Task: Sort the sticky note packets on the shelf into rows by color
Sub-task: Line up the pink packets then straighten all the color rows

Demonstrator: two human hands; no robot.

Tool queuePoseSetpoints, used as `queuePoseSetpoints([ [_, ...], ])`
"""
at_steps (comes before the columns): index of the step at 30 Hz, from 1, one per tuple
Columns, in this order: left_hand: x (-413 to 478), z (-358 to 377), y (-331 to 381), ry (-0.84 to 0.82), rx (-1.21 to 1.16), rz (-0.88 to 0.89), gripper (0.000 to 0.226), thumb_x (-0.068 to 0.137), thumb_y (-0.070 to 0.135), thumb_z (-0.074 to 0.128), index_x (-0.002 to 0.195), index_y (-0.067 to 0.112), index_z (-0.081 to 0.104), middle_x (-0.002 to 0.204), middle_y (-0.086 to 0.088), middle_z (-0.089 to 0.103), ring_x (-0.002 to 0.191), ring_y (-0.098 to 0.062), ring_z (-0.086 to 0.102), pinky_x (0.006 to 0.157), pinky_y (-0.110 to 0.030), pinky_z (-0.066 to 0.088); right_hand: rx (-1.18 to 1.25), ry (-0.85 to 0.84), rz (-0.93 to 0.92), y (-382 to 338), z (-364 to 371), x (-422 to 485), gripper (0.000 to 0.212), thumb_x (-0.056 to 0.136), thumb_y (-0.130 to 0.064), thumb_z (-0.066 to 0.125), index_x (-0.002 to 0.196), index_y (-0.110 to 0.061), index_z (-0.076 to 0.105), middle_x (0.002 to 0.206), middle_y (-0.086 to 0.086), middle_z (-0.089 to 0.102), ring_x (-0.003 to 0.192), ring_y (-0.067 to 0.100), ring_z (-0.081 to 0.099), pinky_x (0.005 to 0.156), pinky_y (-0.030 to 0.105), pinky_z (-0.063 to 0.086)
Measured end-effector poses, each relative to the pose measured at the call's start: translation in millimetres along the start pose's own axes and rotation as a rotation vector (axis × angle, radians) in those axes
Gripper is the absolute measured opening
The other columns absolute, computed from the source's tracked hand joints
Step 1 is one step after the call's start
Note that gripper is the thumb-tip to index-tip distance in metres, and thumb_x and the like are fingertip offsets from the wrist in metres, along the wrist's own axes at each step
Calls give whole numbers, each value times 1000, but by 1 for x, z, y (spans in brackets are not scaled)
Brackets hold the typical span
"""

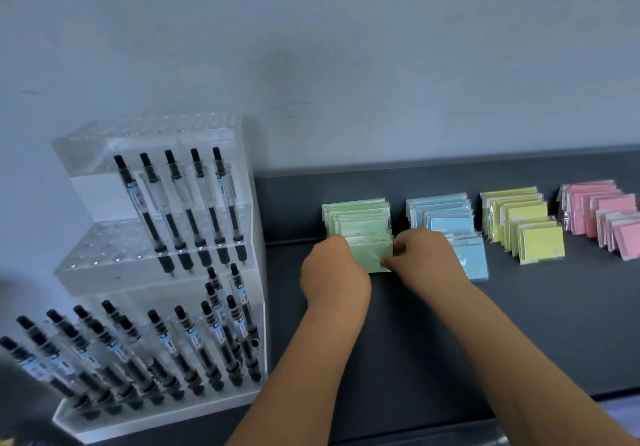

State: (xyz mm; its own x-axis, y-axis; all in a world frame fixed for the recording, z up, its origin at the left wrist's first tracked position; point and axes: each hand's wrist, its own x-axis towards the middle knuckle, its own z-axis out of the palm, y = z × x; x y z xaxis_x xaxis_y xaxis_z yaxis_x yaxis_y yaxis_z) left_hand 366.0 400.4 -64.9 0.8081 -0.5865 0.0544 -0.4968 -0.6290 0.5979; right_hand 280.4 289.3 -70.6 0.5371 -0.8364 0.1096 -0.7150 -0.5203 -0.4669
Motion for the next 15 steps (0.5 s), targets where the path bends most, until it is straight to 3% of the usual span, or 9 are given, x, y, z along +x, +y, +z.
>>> queuePoseSetpoints([
  [5,7,1,-1,34,-23,4,18,87,1,53,81,17,48,84,0,53,75,-21,52,53,-29,33,-25,6,-21,-3,4,9,40,77,-21,77,58,-13,43,60,4,49,61,22,48,49,29,32],
  [9,11,3,-4,48,-35,0,22,87,1,53,76,19,45,79,2,51,66,-16,45,48,-27,28,-29,17,-34,-4,9,16,32,78,-25,77,62,-9,54,67,8,59,71,26,61,50,29,35],
  [15,16,7,-7,55,-24,7,19,89,6,56,78,19,46,84,0,56,75,-21,53,55,-30,35,-42,28,-33,-2,9,18,31,79,-25,75,63,-11,54,68,7,60,71,25,60,52,30,38],
])
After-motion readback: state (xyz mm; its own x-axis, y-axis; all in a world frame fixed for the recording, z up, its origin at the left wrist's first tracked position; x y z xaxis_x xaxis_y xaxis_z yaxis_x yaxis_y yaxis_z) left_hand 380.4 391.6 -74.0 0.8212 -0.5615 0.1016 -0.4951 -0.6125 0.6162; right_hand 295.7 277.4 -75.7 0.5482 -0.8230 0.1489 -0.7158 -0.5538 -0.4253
